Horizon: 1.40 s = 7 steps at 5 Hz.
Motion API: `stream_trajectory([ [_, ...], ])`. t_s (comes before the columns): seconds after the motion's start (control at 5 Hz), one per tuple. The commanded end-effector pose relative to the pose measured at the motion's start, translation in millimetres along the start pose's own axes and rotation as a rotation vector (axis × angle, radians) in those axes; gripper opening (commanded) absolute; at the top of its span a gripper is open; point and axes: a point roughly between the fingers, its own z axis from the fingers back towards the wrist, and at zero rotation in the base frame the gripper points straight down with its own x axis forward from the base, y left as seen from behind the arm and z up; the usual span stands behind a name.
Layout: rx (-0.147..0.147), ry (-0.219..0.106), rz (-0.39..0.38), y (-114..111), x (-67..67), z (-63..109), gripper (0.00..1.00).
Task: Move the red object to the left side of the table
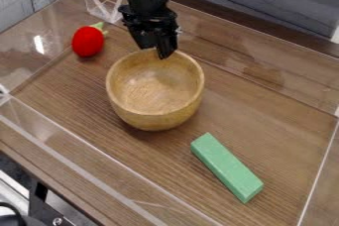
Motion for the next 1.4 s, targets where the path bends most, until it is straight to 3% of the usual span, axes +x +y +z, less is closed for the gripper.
stream_trajectory([
  [0.0, 0.005, -0.075, -0.081, -13, 22.0, 41.9, 1.00],
  [0.4, -0.006, -0.084, -0.031, 5, 38.9, 29.3, 1.00],
  [0.8, -0.009, -0.072, -0.072, -20, 36.6, 42.6, 1.00],
  [1.2, 0.004, -0.063, -0.070, -13, 31.6, 31.1, 1.00],
])
